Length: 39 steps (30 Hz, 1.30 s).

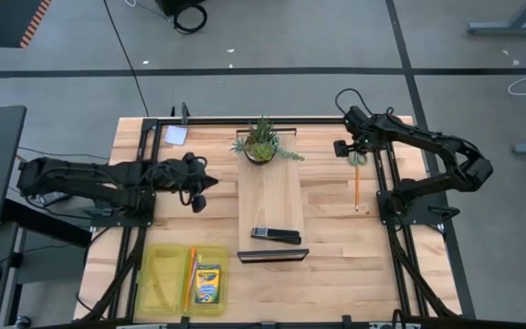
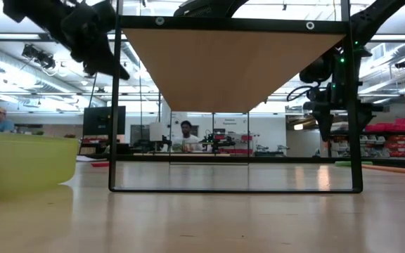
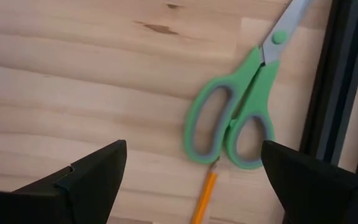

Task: Pack school essentials
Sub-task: Put the green scissors into the yellow supply box

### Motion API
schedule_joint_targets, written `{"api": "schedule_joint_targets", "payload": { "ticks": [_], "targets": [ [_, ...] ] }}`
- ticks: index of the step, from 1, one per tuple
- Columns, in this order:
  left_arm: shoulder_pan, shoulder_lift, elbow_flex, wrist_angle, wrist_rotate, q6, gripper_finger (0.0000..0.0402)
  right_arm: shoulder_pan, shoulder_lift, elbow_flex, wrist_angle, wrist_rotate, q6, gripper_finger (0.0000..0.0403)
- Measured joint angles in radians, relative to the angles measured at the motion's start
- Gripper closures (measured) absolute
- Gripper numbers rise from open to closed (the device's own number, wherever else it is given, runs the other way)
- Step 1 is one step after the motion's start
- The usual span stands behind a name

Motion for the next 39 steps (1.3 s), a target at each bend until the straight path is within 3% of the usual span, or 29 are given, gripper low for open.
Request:
{"api": "schedule_joint_targets", "payload": {
  "ticks": [11, 17, 23, 39],
  "targets": [
    [0.003, -0.038, -0.017, 0.143, 0.022, -0.078, 0.0398, 0.0, 0.0, 0.0, 0.0, -0.007, 0.004, 0.0024],
    [0.008, -0.074, -0.017, 0.146, 0.019, -0.077, 0.0384, 0.003, 0.0, 0.0, 0.006, -0.039, -0.005, 0.0024],
    [0.008, -0.089, -0.017, 0.143, 0.018, -0.078, 0.0395, 0.011, -0.001, 0.0, 0.022, -0.059, -0.008, 0.0024],
    [0.008, -0.093, -0.017, 0.144, 0.017, -0.086, 0.0388, 0.109, -0.015, 0.0, 0.07, -0.077, 0.022, 0.0024]
  ]
}}
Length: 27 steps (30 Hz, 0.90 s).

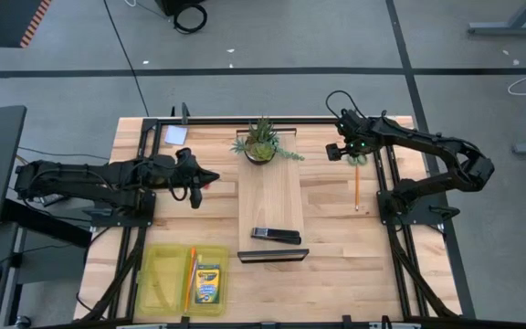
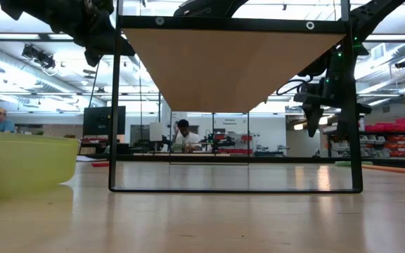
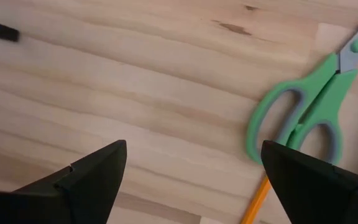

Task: Pack school essentials
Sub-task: Put the green scissors into the yellow supply box

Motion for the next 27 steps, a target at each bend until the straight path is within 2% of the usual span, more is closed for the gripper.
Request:
{"api": "schedule_joint_targets", "payload": {
  "ticks": [5, 14, 22, 27],
  "targets": [
    [0.0, 0.0, 0.0, 0.0, 0.0, 0.0, 0.0395, 0.012, 0.0, 0.0, 0.0, 0.0, 0.012, 0.0024],
    [0.0, -0.001, 0.0, 0.005, 0.0, -0.027, 0.0381, 0.013, 0.0, 0.0, 0.0, 0.0, 0.019, 0.0024],
    [0.0, -0.022, 0.0, 0.001, 0.0, -0.015, 0.0395, -0.011, 0.0, 0.0, -0.001, 0.031, 0.002, 0.0024],
    [0.0, -0.026, 0.0, -0.002, -0.007, -0.015, 0.0386, -0.01, 0.0, 0.0, -0.001, 0.034, 0.001, 0.0024]
  ]
}}
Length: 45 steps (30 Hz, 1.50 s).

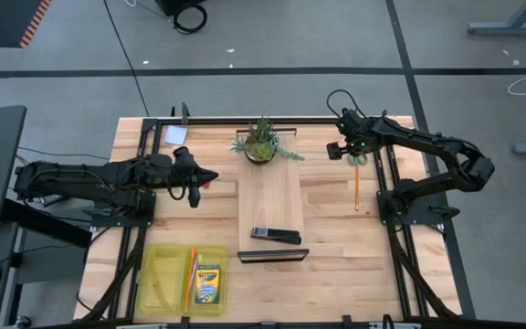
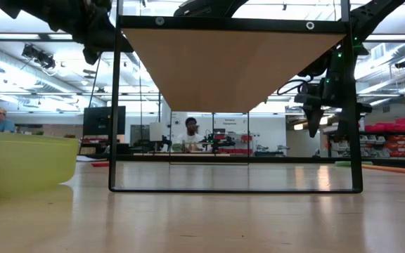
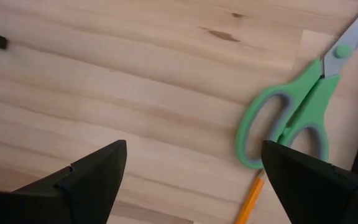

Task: Pack school essentials
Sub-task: Put the green scissors into the yellow supply box

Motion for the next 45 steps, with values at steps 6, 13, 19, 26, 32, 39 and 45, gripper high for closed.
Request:
{"api": "schedule_joint_targets", "payload": {
  "ticks": [6, 13, 19, 26, 32, 39, 45],
  "targets": [
    [0.0, 0.0, 0.0, 0.005, -0.004, 0.0, 0.0388, 0.0, 0.0, 0.0, 0.0, -0.002, -0.001, 0.0024],
    [0.0, 0.0, 0.0, 0.02, -0.004, -0.001, 0.0394, 0.0, 0.0, 0.0, 0.0, -0.017, -0.013, 0.0024],
    [0.0, 0.0, 0.0, 0.021, -0.004, -0.003, 0.0381, 0.0, 0.0, 0.0, 0.0, -0.027, -0.015, 0.0024],
    [0.0, -0.006, 0.0, 0.021, -0.004, -0.01, 0.0394, -0.003, -0.001, -0.031, 0.018, -0.007, -0.011, 0.0024],
    [0.0, -0.007, 0.0, 0.02, -0.004, 0.011, 0.0389, -0.006, -0.001, -0.12, 0.079, -0.007, 0.04, 0.0024],
    [0.0, -0.007, 0.0, 0.019, -0.005, 0.017, 0.0381, -0.006, -0.001, -0.164, 0.09, 0.018, 0.076, 0.0024],
    [0.0, -0.007, 0.0, 0.018, -0.016, 0.027, 0.0395, -0.004, 0.0, -0.178, 0.106, 0.023, 0.079, 0.0024]
  ]
}}
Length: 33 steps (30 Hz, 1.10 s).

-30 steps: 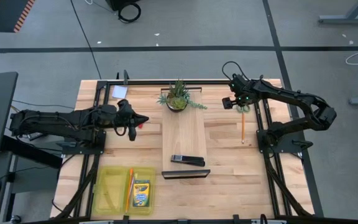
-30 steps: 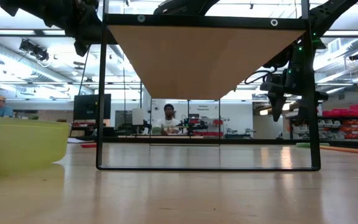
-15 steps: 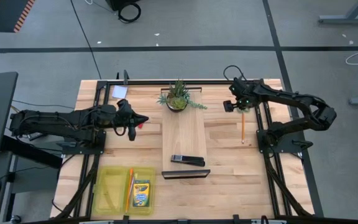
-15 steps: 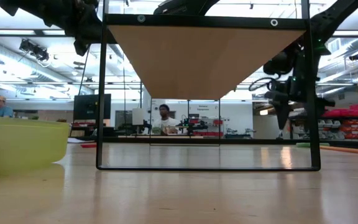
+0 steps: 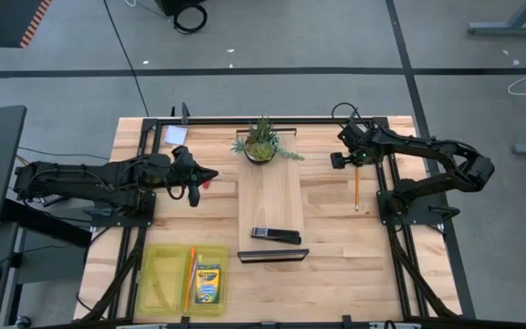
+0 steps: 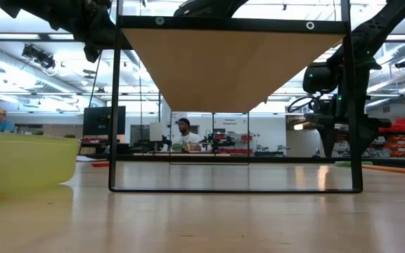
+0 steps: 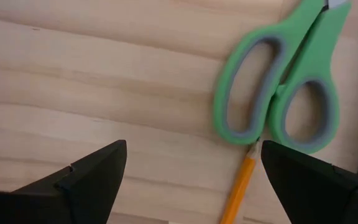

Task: Pack school essentials
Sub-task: Put the green scissors into the yellow supply box

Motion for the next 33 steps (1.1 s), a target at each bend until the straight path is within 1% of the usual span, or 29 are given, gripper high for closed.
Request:
{"api": "schedule_joint_targets", "payload": {
  "ticks": [9, 12, 19, 25, 29, 33],
  "targets": [
    [0.0, 0.0, 0.0, 0.0, -0.009, -0.001, 0.0381, 0.0, 0.0, -0.001, 0.003, 0.0, 0.0, 0.0024],
    [0.0, 0.0, 0.0, 0.0, -0.015, -0.001, 0.0381, 0.0, 0.0, -0.001, 0.003, 0.0, 0.0, 0.0024],
    [0.0, 0.0, 0.0, 0.0, -0.015, -0.003, 0.0395, 0.0, 0.0, -0.001, 0.003, 0.0, 0.006, 0.0024],
    [0.0, 0.0, 0.0, 0.0, -0.015, -0.012, 0.0385, 0.0, 0.0, -0.001, 0.003, 0.0, 0.042, 0.0024],
    [0.0, 0.0, 0.0, 0.0, -0.015, -0.012, 0.0381, 0.0, 0.0, -0.001, 0.011, 0.027, 0.049, 0.0024],
    [0.0, 0.0, 0.0, 0.0, -0.015, -0.012, 0.0389, -0.003, 0.001, 0.004, 0.006, 0.057, 0.056, 0.0025]
  ]
}}
